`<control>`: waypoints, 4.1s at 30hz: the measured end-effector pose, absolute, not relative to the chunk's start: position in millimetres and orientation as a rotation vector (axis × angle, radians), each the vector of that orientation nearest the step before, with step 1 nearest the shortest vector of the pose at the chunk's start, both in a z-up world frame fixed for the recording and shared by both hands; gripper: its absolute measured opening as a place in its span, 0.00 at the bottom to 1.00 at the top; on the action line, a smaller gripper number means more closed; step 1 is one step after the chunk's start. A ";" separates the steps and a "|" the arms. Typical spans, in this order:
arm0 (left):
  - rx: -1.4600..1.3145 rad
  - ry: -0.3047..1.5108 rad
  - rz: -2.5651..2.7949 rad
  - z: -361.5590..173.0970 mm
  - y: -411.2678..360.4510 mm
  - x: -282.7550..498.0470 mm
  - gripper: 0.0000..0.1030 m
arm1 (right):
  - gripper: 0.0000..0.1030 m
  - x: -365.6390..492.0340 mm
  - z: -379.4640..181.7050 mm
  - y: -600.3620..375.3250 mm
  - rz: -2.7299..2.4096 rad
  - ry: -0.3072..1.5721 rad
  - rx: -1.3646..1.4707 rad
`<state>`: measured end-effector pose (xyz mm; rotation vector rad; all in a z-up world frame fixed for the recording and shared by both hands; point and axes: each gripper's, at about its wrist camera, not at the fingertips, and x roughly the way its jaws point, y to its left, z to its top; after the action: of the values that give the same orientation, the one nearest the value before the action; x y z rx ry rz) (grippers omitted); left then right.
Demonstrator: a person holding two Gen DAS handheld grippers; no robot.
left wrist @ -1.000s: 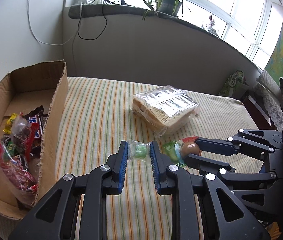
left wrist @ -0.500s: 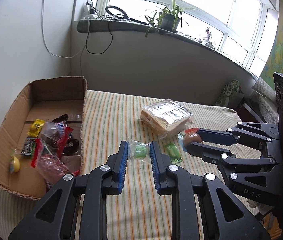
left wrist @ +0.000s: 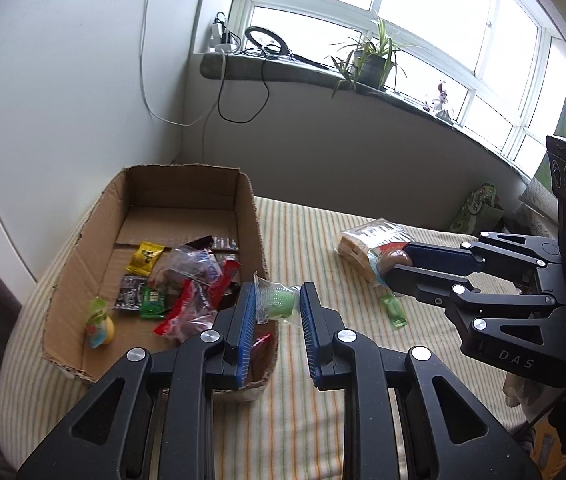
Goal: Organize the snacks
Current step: 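Carry both jelly cups into the box and open both tools, then move both tools to the bagged bread loaf on the table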
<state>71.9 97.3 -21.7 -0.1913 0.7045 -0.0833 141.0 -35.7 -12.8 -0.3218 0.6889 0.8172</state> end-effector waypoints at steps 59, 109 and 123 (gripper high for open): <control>-0.247 0.716 0.011 -37.3 171.1 81.6 0.52 | 0.83 207.7 -10.9 72.4 0.832 0.730 -0.230; -0.201 0.775 -0.198 -31.5 11.8 111.4 0.74 | 0.98 254.7 -24.9 -221.7 0.545 0.828 0.124; -0.302 0.856 -0.235 -56.7 -13.8 159.5 0.74 | 0.98 296.4 -69.6 -198.9 0.669 0.973 0.172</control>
<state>159.5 -13.8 -56.7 -0.3024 0.8556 -0.2351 296.4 -198.9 -69.6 0.1718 0.9734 0.6690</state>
